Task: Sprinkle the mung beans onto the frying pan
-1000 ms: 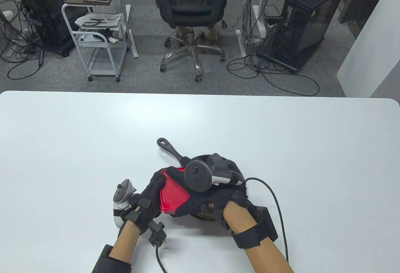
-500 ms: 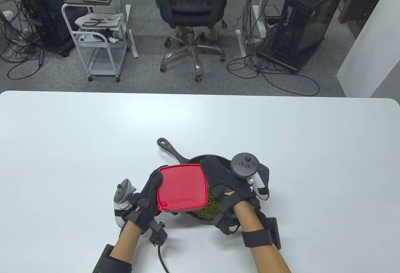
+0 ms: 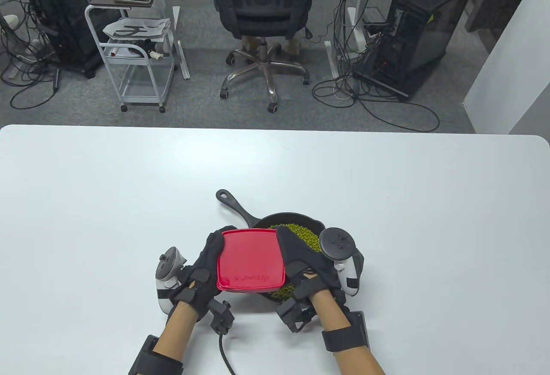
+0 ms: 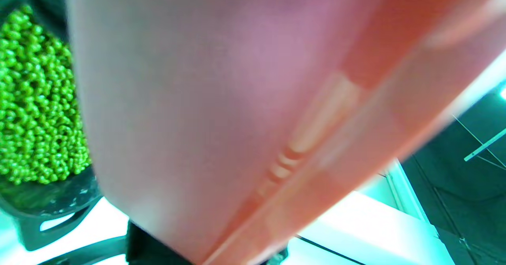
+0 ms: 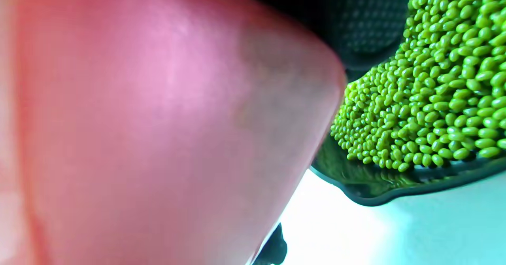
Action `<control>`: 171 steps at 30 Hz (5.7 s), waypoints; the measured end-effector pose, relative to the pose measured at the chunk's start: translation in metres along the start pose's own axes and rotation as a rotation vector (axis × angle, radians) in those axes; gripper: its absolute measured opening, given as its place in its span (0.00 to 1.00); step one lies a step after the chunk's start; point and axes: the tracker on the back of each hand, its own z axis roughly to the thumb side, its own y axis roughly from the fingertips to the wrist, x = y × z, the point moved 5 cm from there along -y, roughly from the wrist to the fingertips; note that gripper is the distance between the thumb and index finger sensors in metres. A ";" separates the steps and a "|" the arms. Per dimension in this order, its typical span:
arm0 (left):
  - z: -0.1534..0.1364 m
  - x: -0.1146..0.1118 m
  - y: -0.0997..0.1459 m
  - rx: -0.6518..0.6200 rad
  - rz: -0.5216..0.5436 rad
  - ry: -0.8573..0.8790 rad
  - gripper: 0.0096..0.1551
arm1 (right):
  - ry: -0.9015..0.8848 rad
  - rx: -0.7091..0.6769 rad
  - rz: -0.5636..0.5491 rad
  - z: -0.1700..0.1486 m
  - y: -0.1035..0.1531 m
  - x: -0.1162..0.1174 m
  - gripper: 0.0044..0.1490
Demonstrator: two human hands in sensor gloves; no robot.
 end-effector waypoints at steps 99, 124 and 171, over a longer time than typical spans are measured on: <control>0.053 -0.007 0.020 -0.242 0.157 -0.247 0.56 | -0.168 -0.238 0.011 -0.014 0.026 -0.013 0.53; 0.044 0.141 0.049 0.074 0.472 -0.290 0.49 | -0.189 -0.237 -0.016 -0.019 0.031 -0.033 0.51; 0.135 0.029 0.074 -0.164 0.390 -0.748 0.47 | -0.165 -0.258 -0.016 -0.010 0.039 -0.036 0.51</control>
